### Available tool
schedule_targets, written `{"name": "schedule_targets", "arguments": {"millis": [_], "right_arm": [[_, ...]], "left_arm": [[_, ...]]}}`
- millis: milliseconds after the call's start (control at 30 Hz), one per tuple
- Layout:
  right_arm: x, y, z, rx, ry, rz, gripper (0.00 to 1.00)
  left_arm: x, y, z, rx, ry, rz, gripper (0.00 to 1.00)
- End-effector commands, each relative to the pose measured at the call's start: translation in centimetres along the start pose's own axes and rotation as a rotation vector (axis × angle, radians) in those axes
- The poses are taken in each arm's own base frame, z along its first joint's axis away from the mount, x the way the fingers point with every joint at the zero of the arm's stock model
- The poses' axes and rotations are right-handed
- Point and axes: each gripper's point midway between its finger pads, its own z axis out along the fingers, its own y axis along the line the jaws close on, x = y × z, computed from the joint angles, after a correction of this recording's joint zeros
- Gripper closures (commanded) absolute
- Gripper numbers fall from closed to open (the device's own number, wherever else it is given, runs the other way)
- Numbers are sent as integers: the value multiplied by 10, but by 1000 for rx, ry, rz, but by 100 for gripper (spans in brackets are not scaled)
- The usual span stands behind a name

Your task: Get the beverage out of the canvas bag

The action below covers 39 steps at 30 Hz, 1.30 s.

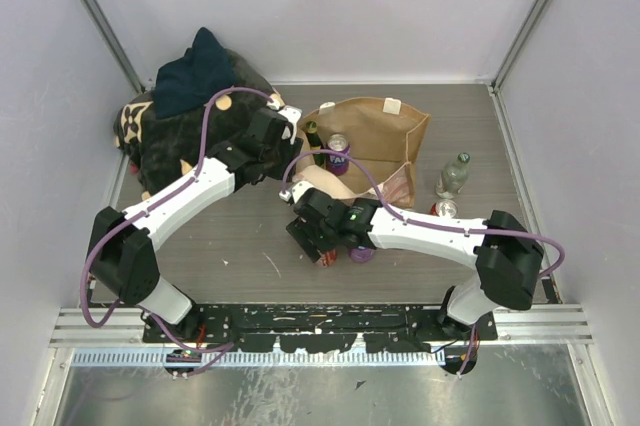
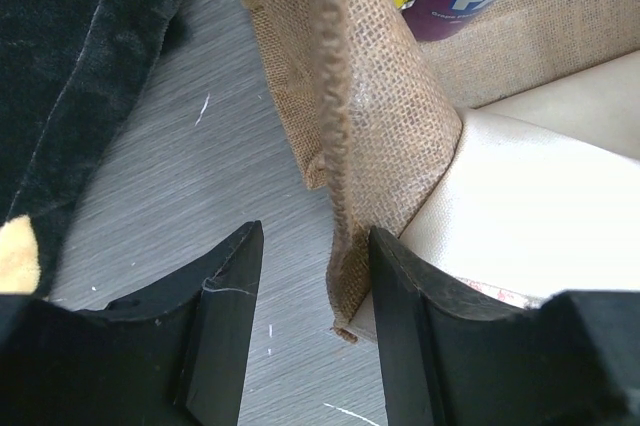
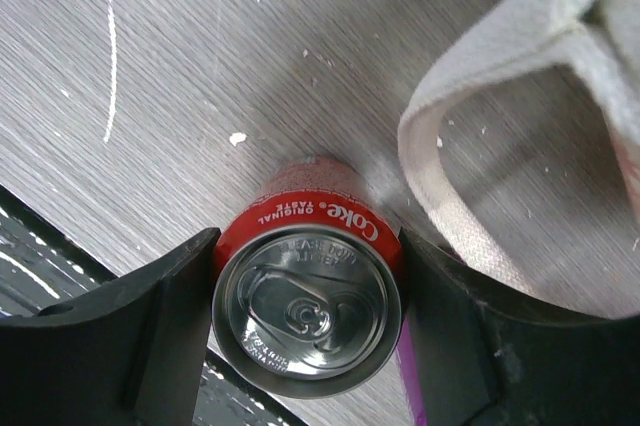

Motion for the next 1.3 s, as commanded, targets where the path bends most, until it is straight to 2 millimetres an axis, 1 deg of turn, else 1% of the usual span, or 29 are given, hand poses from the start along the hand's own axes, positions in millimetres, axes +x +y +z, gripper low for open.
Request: {"name": "schedule_targets", "arguments": {"millis": [0,33,67,100,133,167,200,267,300,333,400,467,567,667,733,767,800,833,900,933,1033,1067,1167,1267], "right_arm": [[-43,10,1,-44,-163,44,100],[-42,9,3,-37,-161,45,100],[-40,7,4,-27,-160,43,97],[-38,6,5,-22,-154,42,90],[-37,5,5,-17,-149,40,76],[-35,5,5,-19,-142,39,57],[-33,4,4,-16,-137,39,32],[-34,2,0,-7,-138,42,8],[-34,1,-2,-4,-137,41,1],[-37,-6,-6,32,-148,40,0],[-49,-11,-18,55,-176,36,0],[-65,-16,-35,77,-221,30,0],[-102,-25,-70,113,-329,55,0],[-137,-38,-104,162,-441,117,1],[-155,-55,-120,211,-496,180,5],[-162,-65,-124,237,-515,216,9],[-167,-77,-126,267,-525,255,16],[-171,-89,-127,291,-533,292,25],[-173,-116,-122,336,-528,373,43],[-173,-126,-117,343,-520,409,44],[-167,-154,-97,369,-474,480,45],[-163,-161,-86,380,-447,486,45],[-153,-178,-58,402,-389,500,45],[-148,-187,-32,404,-357,503,39]], "left_arm": [[0,-5,-3,31,-11,-12,46],[1,-5,-3,32,-10,-12,46],[1,-5,-3,32,-9,-13,46],[2,-5,-2,32,-8,-12,46],[2,-5,-2,33,-6,-13,46],[2,-6,-2,34,-7,-13,46],[2,-6,-2,34,-6,-12,45],[2,-6,-2,35,-4,-10,45],[2,-6,-2,34,-5,-10,45],[3,-5,-2,33,-3,-8,44],[1,-5,-3,33,-5,-7,43],[0,-5,-5,34,-10,-6,43],[-1,-5,-7,35,-17,-6,43],[-2,-5,-8,39,-21,-7,43],[-2,-7,-9,43,-20,-10,43],[-2,-7,-9,45,-20,-10,43],[-2,-7,-9,48,-19,-11,43],[-1,-7,-9,48,-17,-13,43],[0,-8,-9,54,-15,-14,43],[0,-9,-8,55,-14,-17,43],[1,-11,-8,64,-10,-23,44],[1,-11,-8,66,-10,-25,44],[4,-12,-7,69,-1,-27,45],[5,-11,-8,65,4,-28,45]]}}
